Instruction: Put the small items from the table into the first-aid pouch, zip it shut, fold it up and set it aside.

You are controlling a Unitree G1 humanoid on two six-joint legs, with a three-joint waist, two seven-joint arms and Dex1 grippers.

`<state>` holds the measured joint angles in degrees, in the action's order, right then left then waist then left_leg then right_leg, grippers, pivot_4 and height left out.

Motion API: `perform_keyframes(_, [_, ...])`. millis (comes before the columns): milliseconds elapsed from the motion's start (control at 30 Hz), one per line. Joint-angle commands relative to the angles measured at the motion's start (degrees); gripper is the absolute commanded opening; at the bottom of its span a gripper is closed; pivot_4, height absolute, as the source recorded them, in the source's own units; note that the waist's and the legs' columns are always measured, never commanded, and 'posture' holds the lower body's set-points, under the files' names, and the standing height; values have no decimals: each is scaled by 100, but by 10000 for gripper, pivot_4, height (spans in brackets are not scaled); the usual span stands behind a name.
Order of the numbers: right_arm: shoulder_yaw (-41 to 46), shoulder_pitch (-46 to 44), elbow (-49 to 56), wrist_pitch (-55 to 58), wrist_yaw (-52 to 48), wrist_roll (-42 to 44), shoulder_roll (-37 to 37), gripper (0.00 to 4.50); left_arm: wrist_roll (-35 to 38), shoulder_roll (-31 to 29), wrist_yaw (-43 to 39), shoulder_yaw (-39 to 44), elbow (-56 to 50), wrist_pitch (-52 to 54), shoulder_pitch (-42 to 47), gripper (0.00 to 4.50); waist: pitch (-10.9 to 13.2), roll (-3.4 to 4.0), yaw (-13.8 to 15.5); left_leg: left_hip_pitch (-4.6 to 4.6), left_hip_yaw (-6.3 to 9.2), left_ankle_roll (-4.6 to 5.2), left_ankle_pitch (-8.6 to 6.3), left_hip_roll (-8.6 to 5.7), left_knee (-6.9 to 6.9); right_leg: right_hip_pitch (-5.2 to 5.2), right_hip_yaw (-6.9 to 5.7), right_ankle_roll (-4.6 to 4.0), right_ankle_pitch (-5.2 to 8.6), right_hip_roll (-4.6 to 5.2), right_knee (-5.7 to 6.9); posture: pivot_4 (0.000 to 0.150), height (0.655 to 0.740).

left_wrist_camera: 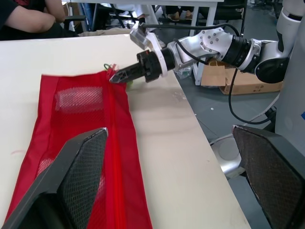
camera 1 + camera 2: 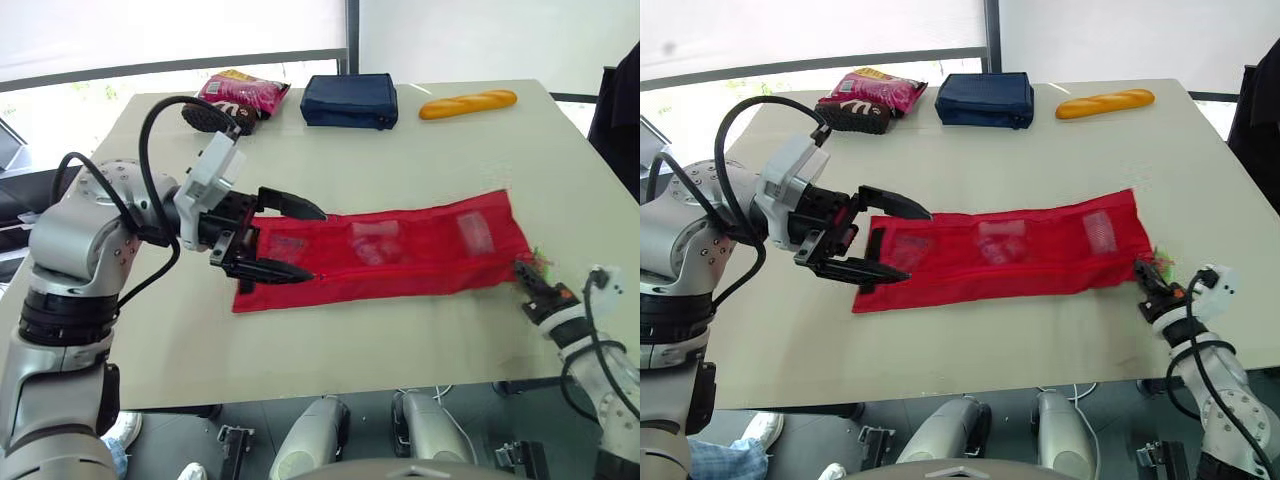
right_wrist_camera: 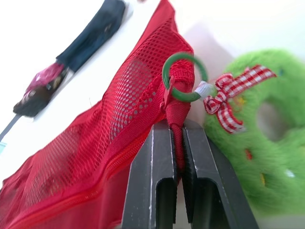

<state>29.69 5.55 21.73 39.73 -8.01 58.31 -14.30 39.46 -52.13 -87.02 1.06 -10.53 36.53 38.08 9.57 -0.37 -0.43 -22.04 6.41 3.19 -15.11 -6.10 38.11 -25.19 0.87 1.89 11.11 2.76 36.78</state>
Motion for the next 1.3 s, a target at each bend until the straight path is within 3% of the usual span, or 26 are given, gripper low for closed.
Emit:
perform_keyframes(33, [444,141,447,-54,-36,382,-378,1643,-5,-92,-71,129,0,-179,-12,45000,2,3,-7,0,0,0,0,0,0,0,0,0,0,0,0,1500,7293])
perform_keyframes(233, [246,119,1509,470,-105,1132,-1492,1643,-50,-109,-54,153,110,-356,-48,45000,10,16,-34,0,-6,1,0,1,0,-2,6,1,1,0,2,1500,7293])
perform_keyframes(367, [-694,-750,1751,879,729,1785,-1760,1643,-18,-86,-9,158,175,-371,5,45000,11,4,-57,2,-15,2,-1,14,1,-2,2,3,1,-2,2,1500,7293])
perform_keyframes(567, [-2917,-2050,1351,1565,1140,738,-1387,1643,44,-105,-84,157,176,-367,-26,45000,12,3,-22,-11,-27,0,0,28,2,-17,-10,-19,-11,-1,-2,1500,7293])
perform_keyframes(700, [-4313,-2573,1260,1690,477,-517,-1700,13475,36,-93,-88,159,244,-383,35,45000,12,2,-20,-50,-36,2,0,23,25,-49,-8,-24,-19,0,-2,1500,7293])
perform_keyframes(800, [-4835,-2830,1322,1541,-94,-1093,-1877,28955,20,-95,-85,161,248,-413,-5,45000,11,0,-20,-50,-33,2,0,23,27,-48,-14,-24,-19,0,-1,1500,7293])
perform_keyframes(933, [-5298,-2938,1461,1375,-793,-1772,-2311,44708,6,-87,-64,156,240,-437,-30,45000,11,0,-26,-49,-33,1,0,25,27,-49,-16,-24,-20,-1,1,1500,7293])
perform_keyframes(1133, [-5032,-2567,1839,1115,-2007,-1868,-3078,44708,-48,-110,-78,146,276,-506,-63,45000,12,-4,-21,-51,-33,2,0,25,27,-49,-16,-24,-20,0,-1,1500,7293])
perform_keyframes(1300, [-4203,-2231,1655,823,-2534,-1808,-3324,44708,-8,-155,-89,167,268,-481,-70,45000,12,-5,-23,-50,-32,1,0,26,28,-48,-17,-23,-20,0,0,1500,7293])
